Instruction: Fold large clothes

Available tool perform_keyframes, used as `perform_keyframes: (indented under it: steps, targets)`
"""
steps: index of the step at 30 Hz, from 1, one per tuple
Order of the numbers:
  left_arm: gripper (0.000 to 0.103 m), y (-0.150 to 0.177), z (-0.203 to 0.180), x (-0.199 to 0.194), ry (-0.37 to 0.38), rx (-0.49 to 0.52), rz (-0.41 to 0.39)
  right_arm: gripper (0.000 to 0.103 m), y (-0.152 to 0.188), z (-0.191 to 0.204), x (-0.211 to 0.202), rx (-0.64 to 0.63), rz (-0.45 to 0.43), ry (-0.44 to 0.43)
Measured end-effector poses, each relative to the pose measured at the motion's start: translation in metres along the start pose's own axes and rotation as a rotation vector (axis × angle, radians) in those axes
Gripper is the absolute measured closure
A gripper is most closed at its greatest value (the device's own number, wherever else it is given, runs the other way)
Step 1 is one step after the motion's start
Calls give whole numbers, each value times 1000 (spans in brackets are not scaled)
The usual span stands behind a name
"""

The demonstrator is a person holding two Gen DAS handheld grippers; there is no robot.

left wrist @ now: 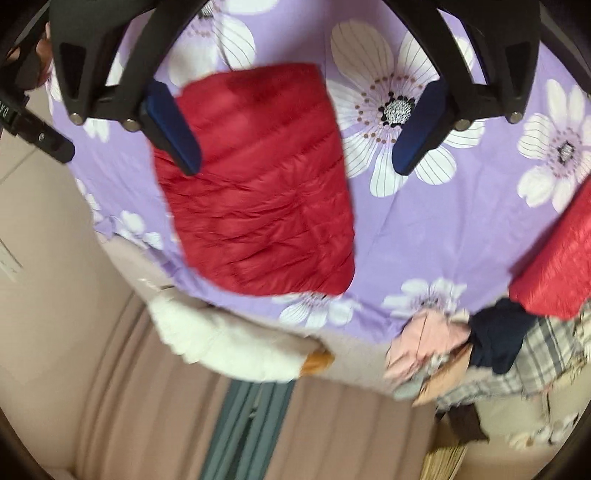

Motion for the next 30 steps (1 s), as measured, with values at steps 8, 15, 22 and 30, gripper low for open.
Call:
perform_keyframes:
  steps: [8,15,22,30]
  targets:
    - [0,1,-7,-85,75,-65,-107,4,3,36,-59,-103,-111,65]
    - [0,-7,-15,-144,77,-44,-224,4,4,60,-100,-187,-190,94]
    - [0,-4,-25,-167,53,11,-262,3,4,60,-117,-161,-226,85]
    - [0,-8,-26,-175,64,-3,-297,3,4,49,-122,-121,-229,79]
Point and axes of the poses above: each gripper's, at about its wrist camera, not at the fingertips, and x roughly the way its jaws point, z to its left, y to its underside, the point moved 8 cm from there along x, roughly the way its jaws point, and after that the axes turned 2 degrees about z, right-handed, at the moved point
